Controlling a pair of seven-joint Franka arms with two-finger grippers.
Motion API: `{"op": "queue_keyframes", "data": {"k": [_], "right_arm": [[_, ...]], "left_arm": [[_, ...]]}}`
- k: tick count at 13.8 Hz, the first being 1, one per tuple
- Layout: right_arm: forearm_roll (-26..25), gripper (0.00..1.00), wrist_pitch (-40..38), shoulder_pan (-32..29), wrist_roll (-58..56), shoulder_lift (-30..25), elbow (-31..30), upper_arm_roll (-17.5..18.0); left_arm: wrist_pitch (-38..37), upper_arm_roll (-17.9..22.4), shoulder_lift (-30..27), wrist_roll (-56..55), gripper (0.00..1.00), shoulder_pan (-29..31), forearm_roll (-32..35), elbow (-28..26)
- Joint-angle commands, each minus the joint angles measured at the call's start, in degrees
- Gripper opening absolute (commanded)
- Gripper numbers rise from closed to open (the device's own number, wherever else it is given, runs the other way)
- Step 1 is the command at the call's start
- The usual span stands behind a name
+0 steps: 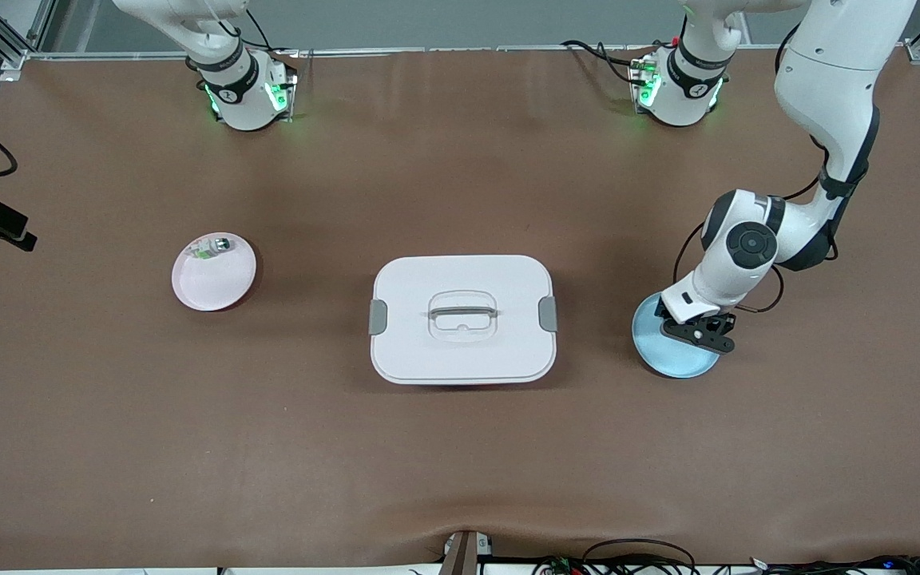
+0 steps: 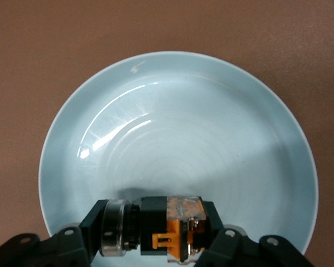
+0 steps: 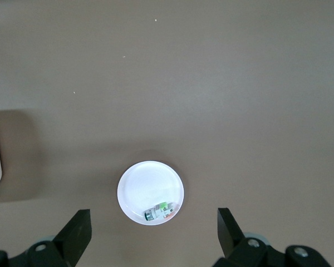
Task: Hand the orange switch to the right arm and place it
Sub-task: 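Close the left gripper on the black-and-orange switch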
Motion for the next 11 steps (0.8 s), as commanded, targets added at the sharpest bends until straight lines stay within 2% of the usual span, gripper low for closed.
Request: {"op": "queue_keyframes", "data": {"k": [1,5,7,9,11], "right_arm": [[-1.12,1.00,0.11,-0.17,-0.33,-0.55,-0.64,0.63],[-1.21,1.00,-0.15,0.44,-0.33,-0.55,-0.73,0.72],[-1.21,1.00,-0.41,0.97,-0.24,-0.55,-0.90,0.72],[-1.12,1.00,-0.68,1.06,0.11,-0.55,-0.99,0.72],[-1.03,1.00,-1.12,1.15,0.29,-0.55,-0.99,0.81]], "left_arm": [[1.01,-0.58,-0.51,-2.52,0.22,0.59,0.78,-0.36],[-0.13,-0.58,-2.70,-6.65,0.22,0.51,0.43,-0.54],[-3.19,-1.02,-4.63,-11.55,0.22,0.59,0.25,-0.63],[-9.24,-2.42,-7.70,-15.26,0.22,0.60,-0.53,-1.06],[-19.59,-4.79,-12.96,-15.63,0.22,0.59,-4.64,-0.89]]}}
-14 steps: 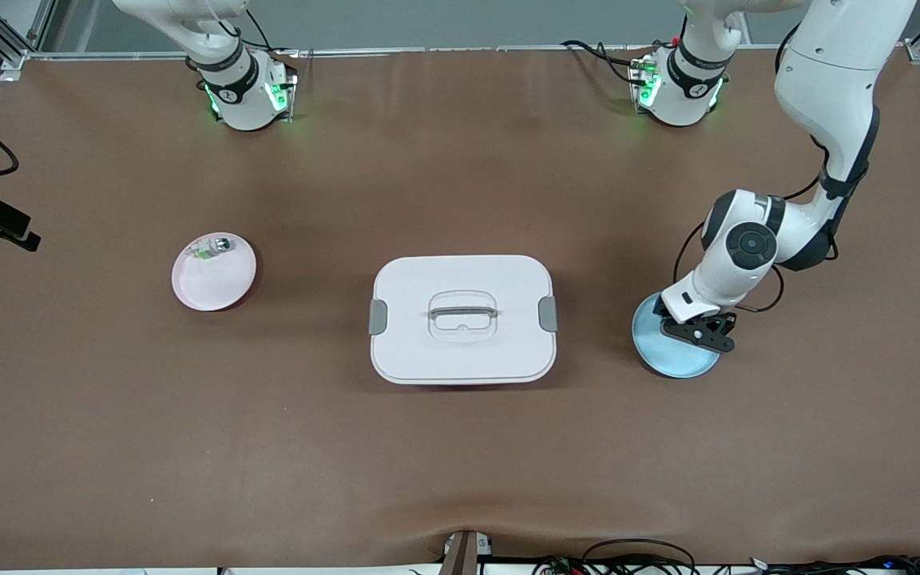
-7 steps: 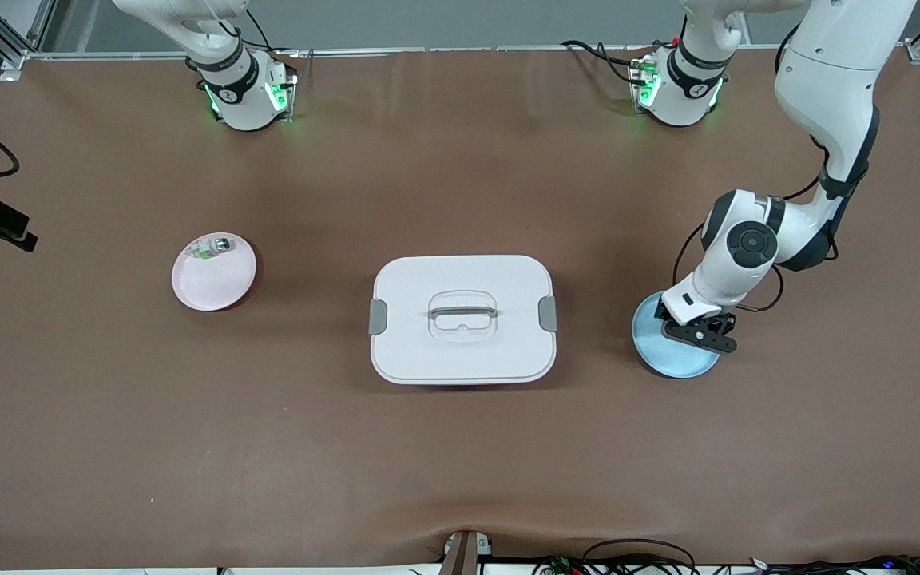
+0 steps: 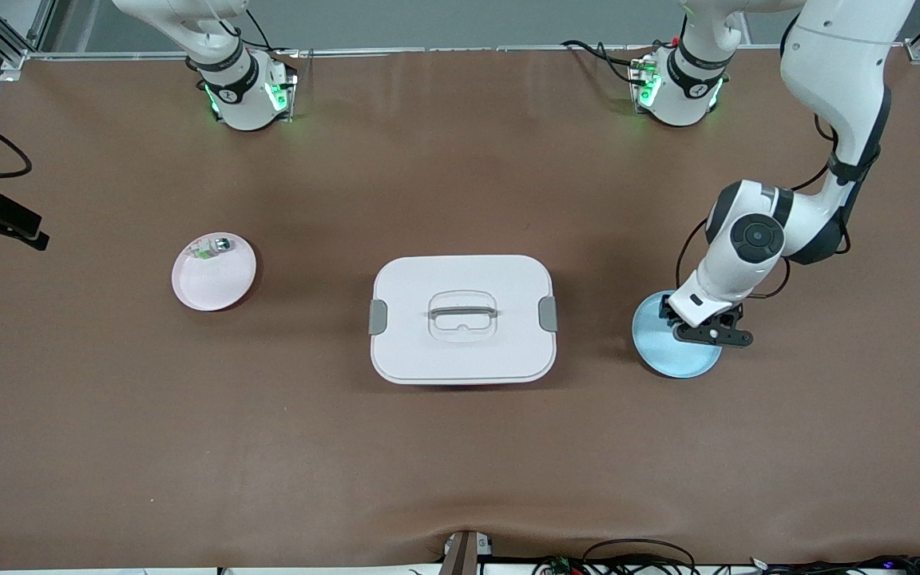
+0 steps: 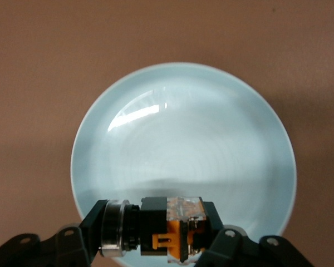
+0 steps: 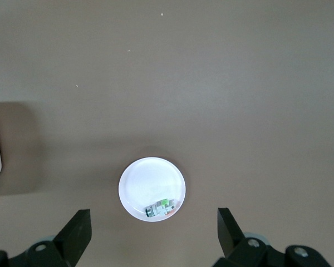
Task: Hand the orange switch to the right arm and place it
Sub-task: 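Lift the switch with the left gripper and carry it toward the box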
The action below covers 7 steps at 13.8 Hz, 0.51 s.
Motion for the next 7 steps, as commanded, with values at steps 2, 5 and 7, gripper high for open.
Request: {"op": "queue_keyframes", "data": {"k": [2,5,7], "right_arm": [[-0.28,1.00,-0.91,0.34,0.31,-0.56,-0.46,0.00],[0.08,1.00,-1.09,0.34,0.39,-0.56,-0.72,0.00],[0.43,1.00,-0.92,0.17,0.75,-0.65,-1.34,0.00]], "left_arm": [[-18.05,-4.21,-12.85,-1.16,0.21,0.47,-10.51,-0.31],[-28.18,-4.48,-19.27,-1.34,0.18,0.29,-13.36,1.19],[-31.00,-4.48,-22.44,-1.69,0.18,0.29,-14.23,1.11]]}}
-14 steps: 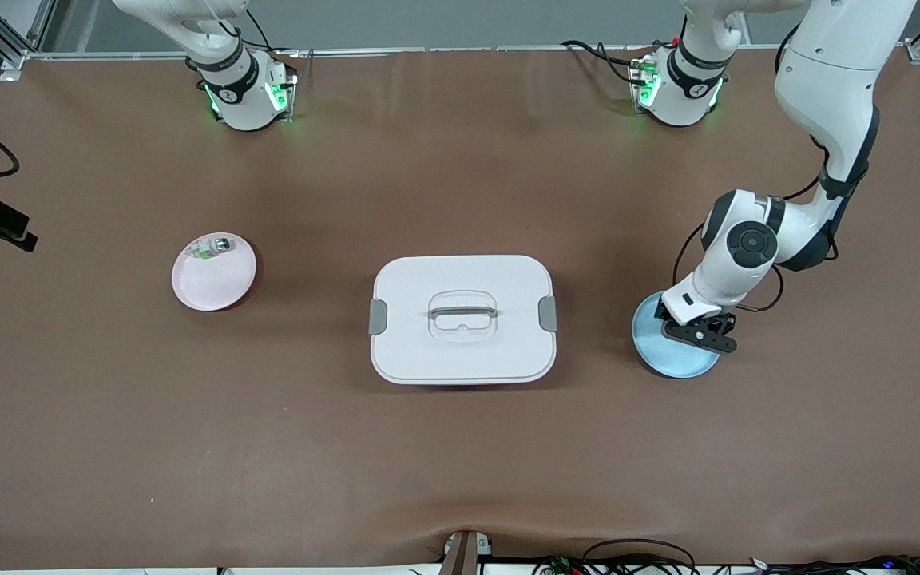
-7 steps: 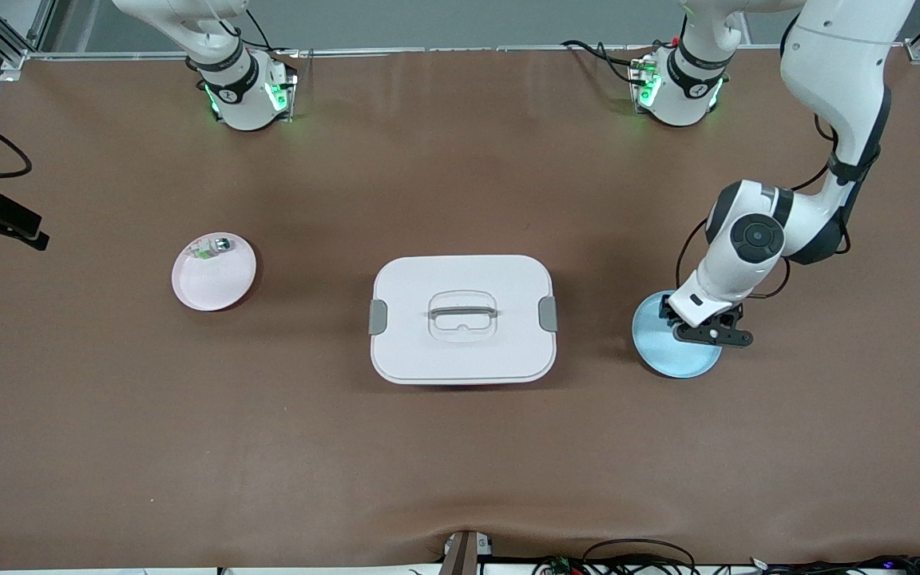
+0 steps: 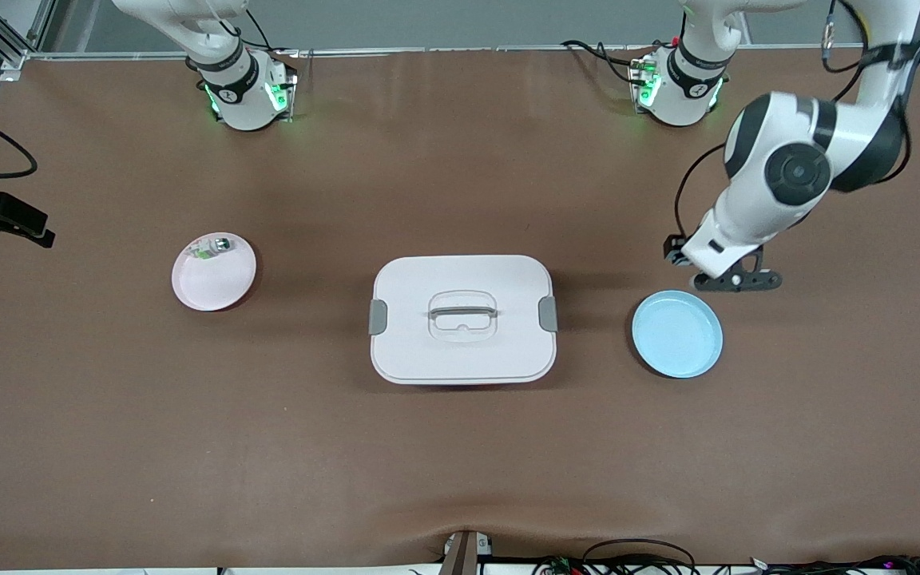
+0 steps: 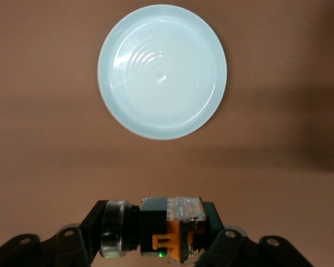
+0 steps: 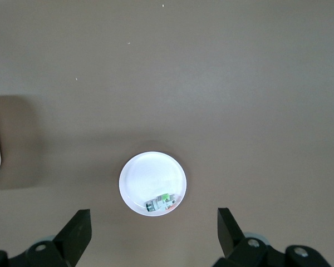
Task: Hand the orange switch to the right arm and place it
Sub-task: 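Lift the switch with the left gripper and carry it toward the box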
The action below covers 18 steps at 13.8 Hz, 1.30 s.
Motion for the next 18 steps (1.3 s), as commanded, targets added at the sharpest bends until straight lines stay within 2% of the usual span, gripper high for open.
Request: {"op": "queue_keyframes", "data": {"k": [1,2,3,4,7,9,11,13,15,18], "right_arm": [[0.46,1.00,-0.23,0.10,0.68,-0.64,-0.90,-0.03],[0.46,1.00,-0.32,0.10,0.77,-0.64,-0.90,-0.03],[0.55,1.00,-0.49,0.10,0.77,-0.64,-0.90,-0.03],[0.72,1.00,-0.58,0.10,0.77,-0.64,-0.90,-0.12],[0.81,1.00,-1.11,0.01,0.77,-0.82,-0.90,-0.12],[2.47,1.00,-1.63,-0.25,0.77,-0.82,-0.99,-0.29],[4.15,1.00,-1.64,-0.60,0.86,-0.99,-1.87,-0.47],[5.29,1.00,-1.55,-1.04,1.12,-1.52,-2.66,-0.47],[8.18,1.00,-1.72,-1.57,3.48,-1.87,-3.01,-0.47],[11.96,1.00,-1.64,-1.05,9.10,-2.66,-3.01,-0.12]], "left_arm": [[-3.34,-0.20,-4.10,-1.60,0.18,0.27,-1.58,-0.70],[-4.48,-0.28,-5.42,-3.18,0.18,0.27,-1.58,-0.70],[-6.67,-0.29,-6.82,-3.98,0.12,0.36,-1.67,-0.52],[-9.48,-0.29,-8.32,-3.46,0.11,0.36,-3.07,0.26],[-18.54,-0.37,-11.22,-4.42,0.11,-0.08,-7.64,5.53],[-22.58,-2.64,-11.59,-9.65,0.11,0.18,-10.36,9.83],[-23.56,-4.49,-10.19,-17.58,0.11,-0.60,-11.07,13.61],[-23.39,-8.36,-6.77,-26.08,0.11,-0.70,-13.70,17.74],[-23.13,-10.56,-3.25,-33.83,0.11,-1.05,-15.20,23.36],[-21.73,-11.53,3.95,-47.36,0.11,-1.22,-22.12,30.57]]}}
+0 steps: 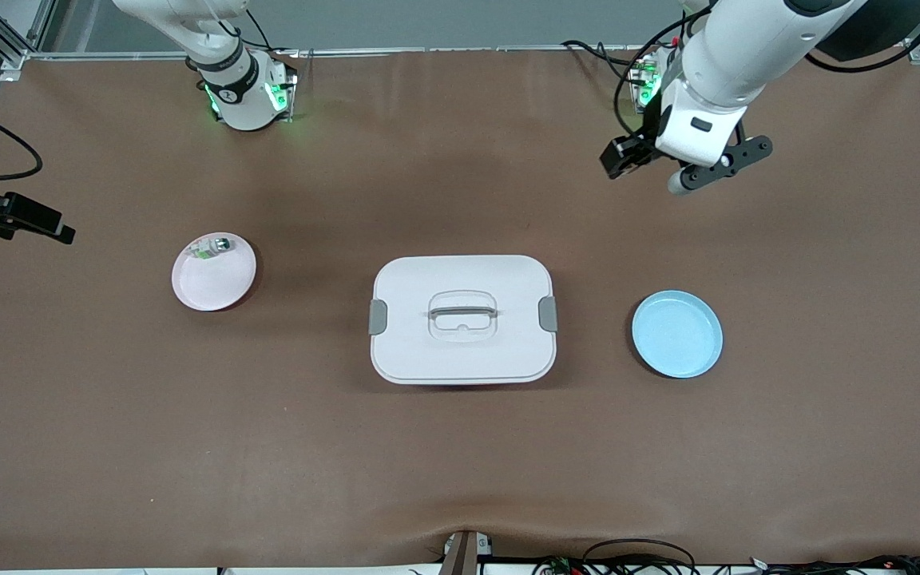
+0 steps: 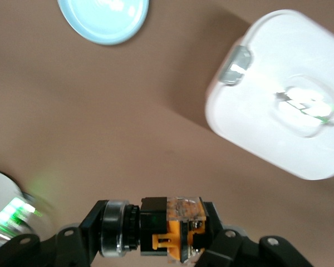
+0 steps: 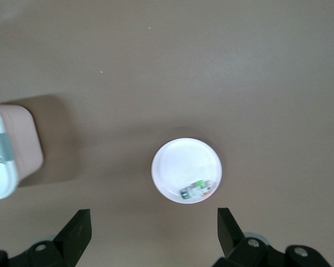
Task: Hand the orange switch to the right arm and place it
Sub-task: 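Lift the switch with the left gripper and carry it toward the box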
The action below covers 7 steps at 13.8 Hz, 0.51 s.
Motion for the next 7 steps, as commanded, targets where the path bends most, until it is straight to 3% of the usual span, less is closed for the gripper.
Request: {"op": "queue_keyframes", "data": {"k": [1,4,7], "right_arm": [[4.73,1.00,0.16,-0.02,5.84,-2.53,-1.45,0.85],[9.12,1.00,2.35,3.05,15.68,-3.58,-1.54,0.85],[12.13,1.00,7.09,7.79,22.55,-4.64,-1.72,0.85]], "left_arm": [[1.04,-1.29,8.07,-10.47,0.11,-0.25,-5.38,7.43],[15.16,-2.18,10.27,-25.04,0.11,-4.98,-6.54,7.08],[22.56,-2.18,13.53,-36.85,0.11,-9.81,-6.37,7.35]]}}
